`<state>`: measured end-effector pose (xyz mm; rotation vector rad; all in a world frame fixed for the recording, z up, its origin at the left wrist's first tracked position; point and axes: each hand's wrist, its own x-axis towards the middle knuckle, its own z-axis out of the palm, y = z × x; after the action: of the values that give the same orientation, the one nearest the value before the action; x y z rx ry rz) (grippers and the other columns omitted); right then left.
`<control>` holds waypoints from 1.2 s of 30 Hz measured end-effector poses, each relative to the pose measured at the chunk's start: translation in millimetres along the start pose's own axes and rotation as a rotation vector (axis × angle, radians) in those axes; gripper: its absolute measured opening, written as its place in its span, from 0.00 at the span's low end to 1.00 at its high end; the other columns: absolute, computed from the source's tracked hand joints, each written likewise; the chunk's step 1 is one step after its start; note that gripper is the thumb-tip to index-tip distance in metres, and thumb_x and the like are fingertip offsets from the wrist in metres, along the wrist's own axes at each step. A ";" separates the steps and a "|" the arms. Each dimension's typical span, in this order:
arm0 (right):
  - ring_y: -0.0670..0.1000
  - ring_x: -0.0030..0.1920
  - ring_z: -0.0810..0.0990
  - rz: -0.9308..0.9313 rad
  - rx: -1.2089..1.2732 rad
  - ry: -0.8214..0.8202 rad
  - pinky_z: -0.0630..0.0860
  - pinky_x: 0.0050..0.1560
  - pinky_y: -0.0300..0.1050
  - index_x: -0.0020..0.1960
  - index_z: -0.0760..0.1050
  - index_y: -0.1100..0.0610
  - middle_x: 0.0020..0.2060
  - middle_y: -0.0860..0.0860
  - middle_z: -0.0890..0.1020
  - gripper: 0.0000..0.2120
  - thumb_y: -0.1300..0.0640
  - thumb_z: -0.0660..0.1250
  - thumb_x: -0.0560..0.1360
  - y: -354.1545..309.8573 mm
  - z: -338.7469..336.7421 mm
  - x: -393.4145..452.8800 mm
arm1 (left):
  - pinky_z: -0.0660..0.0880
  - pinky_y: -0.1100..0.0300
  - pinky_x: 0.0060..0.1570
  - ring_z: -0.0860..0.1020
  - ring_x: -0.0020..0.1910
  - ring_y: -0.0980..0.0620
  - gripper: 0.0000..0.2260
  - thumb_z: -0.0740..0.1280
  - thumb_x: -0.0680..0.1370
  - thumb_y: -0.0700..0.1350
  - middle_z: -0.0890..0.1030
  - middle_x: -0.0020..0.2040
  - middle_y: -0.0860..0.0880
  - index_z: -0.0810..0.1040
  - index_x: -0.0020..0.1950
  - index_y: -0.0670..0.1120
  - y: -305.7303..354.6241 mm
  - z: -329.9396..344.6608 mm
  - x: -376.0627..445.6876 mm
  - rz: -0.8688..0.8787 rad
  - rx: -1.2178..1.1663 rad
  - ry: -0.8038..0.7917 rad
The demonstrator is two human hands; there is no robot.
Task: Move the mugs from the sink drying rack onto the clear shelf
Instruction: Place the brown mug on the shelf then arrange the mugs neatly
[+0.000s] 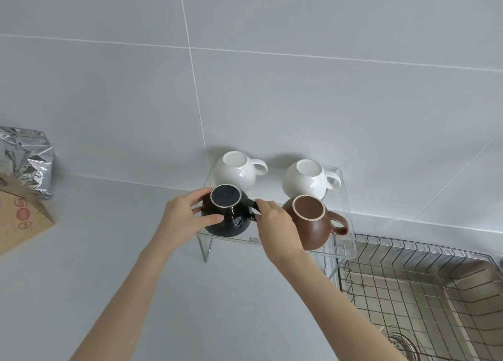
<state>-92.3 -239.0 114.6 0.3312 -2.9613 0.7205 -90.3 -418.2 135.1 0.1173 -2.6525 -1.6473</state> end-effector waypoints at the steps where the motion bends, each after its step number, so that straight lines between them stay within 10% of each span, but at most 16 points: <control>1: 0.59 0.51 0.74 -0.002 0.007 0.007 0.62 0.40 0.42 0.55 0.68 0.62 0.52 0.58 0.77 0.15 0.72 0.61 0.70 0.4 2.1 -1.5 | 0.71 0.52 0.65 0.77 0.58 0.54 0.26 0.76 0.64 0.35 0.80 0.55 0.48 0.77 0.61 0.46 -0.6 -1.1 1.1 -0.001 -0.004 -0.002; 5: 0.59 0.52 0.74 -0.015 0.035 0.028 0.62 0.41 0.42 0.57 0.68 0.62 0.52 0.58 0.76 0.17 0.73 0.59 0.70 1.3 7.4 -4.4 | 0.73 0.54 0.63 0.77 0.48 0.71 0.25 0.76 0.63 0.36 0.80 0.49 0.58 0.78 0.59 0.48 -3.1 -2.6 3.5 -0.004 -0.002 -0.024; 17: 0.62 0.61 0.73 0.109 0.080 -0.016 0.69 0.58 0.50 0.66 0.66 0.62 0.61 0.62 0.77 0.20 0.69 0.52 0.75 13.0 -56.1 107.4 | 0.65 0.57 0.65 0.71 0.68 0.47 0.28 0.70 0.71 0.52 0.73 0.68 0.42 0.68 0.68 0.43 27.5 -6.9 83.2 0.019 0.232 -0.039; 24: 0.63 0.52 0.77 0.082 -0.088 -0.161 0.77 0.48 0.53 0.54 0.74 0.63 0.52 0.62 0.80 0.12 0.66 0.59 0.72 32.5 -12.7 147.6 | 0.63 0.66 0.34 0.74 0.43 0.48 0.16 0.74 0.66 0.46 0.79 0.41 0.48 0.79 0.52 0.45 23.7 19.4 110.4 0.126 0.312 -0.043; 28: 0.60 0.38 0.71 0.080 -0.093 -0.103 0.64 0.30 0.45 0.31 0.66 0.59 0.35 0.60 0.73 0.11 0.67 0.61 0.71 35.7 -10.4 147.5 | 0.69 0.67 0.42 0.77 0.45 0.42 0.17 0.76 0.65 0.45 0.82 0.44 0.42 0.80 0.52 0.43 20.2 17.7 115.7 0.120 0.321 -0.046; 32: 0.58 0.34 0.65 0.048 -0.053 -0.081 0.57 0.25 0.45 0.24 0.56 0.53 0.30 0.58 0.68 0.21 0.68 0.61 0.69 38.0 -13.3 138.4 | 0.74 0.46 0.59 0.78 0.55 0.41 0.22 0.76 0.62 0.46 0.83 0.51 0.41 0.79 0.55 0.43 23.1 9.6 119.8 0.118 0.312 -0.129; 36: 0.58 0.34 0.64 0.040 -0.036 -0.080 0.54 0.24 0.43 0.24 0.53 0.51 0.24 0.54 0.63 0.23 0.67 0.61 0.69 39.2 -13.9 129.3 | 0.72 0.52 0.63 0.75 0.52 0.53 0.22 0.76 0.65 0.37 0.79 0.49 0.49 0.78 0.58 0.42 27.2 5.4 121.5 0.109 0.239 -0.189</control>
<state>-226.8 -223.3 125.6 0.3058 -3.0608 0.6731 -213.2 -410.2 154.0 -0.1866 -2.9268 -1.3678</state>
